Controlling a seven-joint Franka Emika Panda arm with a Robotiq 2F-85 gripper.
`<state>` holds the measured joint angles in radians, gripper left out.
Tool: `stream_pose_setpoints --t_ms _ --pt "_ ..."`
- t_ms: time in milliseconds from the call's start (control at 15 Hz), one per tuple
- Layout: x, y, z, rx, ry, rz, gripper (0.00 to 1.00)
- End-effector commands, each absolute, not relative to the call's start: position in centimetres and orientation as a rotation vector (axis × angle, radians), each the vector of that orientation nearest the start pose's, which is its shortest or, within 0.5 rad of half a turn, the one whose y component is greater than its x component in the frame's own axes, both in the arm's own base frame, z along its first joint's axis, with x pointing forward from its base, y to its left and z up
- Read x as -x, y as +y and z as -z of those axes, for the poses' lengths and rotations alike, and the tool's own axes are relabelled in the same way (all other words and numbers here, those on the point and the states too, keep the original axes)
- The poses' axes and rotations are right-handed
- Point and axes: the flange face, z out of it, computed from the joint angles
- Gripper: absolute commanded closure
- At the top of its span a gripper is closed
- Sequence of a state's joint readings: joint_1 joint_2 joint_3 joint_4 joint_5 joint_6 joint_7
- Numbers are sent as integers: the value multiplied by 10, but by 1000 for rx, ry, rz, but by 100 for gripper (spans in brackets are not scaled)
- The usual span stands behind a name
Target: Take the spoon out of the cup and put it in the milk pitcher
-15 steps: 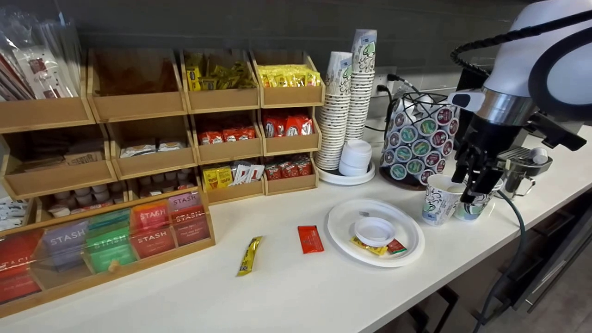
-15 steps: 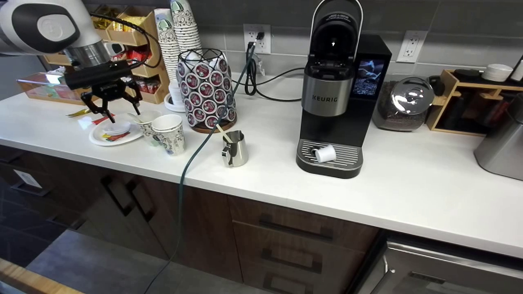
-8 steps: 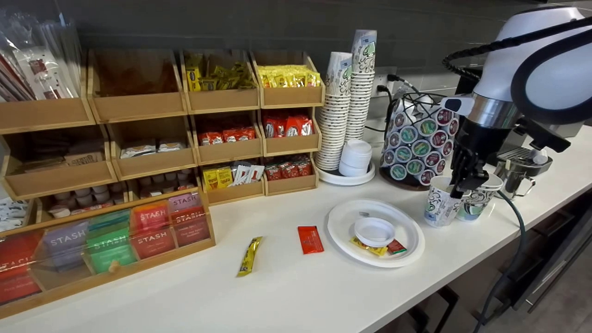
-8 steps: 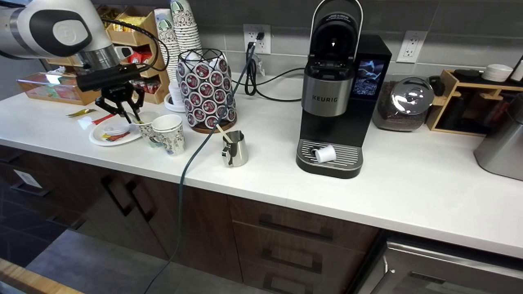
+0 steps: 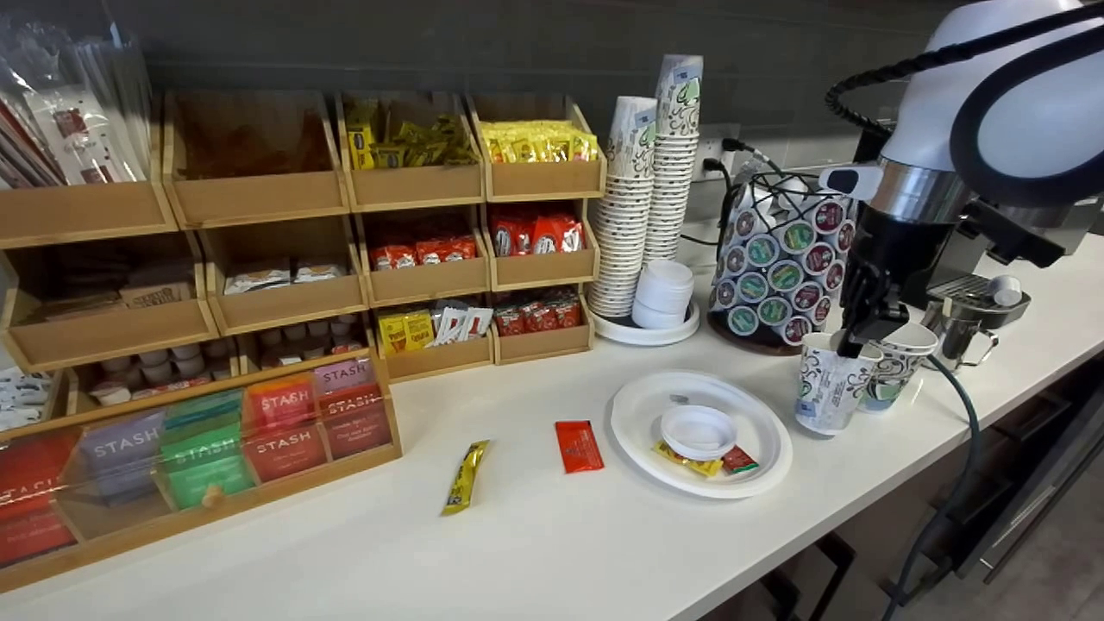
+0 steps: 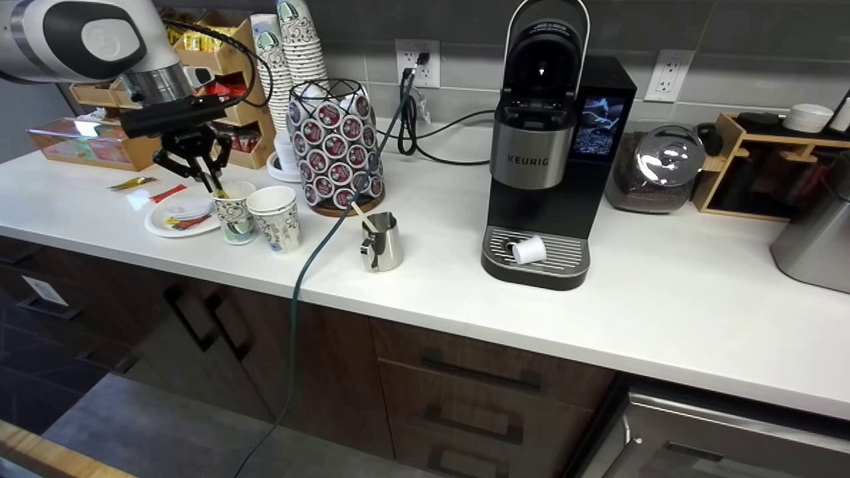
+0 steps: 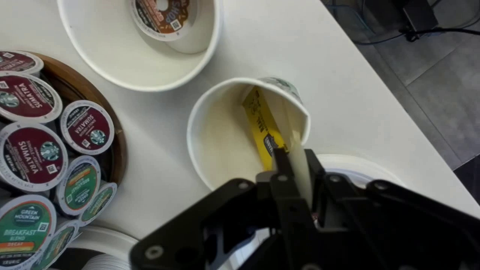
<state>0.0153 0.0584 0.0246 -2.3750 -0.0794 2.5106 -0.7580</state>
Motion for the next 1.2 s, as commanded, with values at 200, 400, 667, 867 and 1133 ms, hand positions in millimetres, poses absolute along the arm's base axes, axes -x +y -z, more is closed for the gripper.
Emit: stream_pose_setpoints --t_ms 200,400,667,867,1133 --pt "-510 24 -316 2950 -1235 17 97" --pt "-515 28 -313 3015 -1184 82 97" --pt "-523 31 -300 3117 -1135 96 97" --pt "-526 34 -288 3173 -1120 32 96" --pt "-524 42 -284 3126 -1123 -2 88"
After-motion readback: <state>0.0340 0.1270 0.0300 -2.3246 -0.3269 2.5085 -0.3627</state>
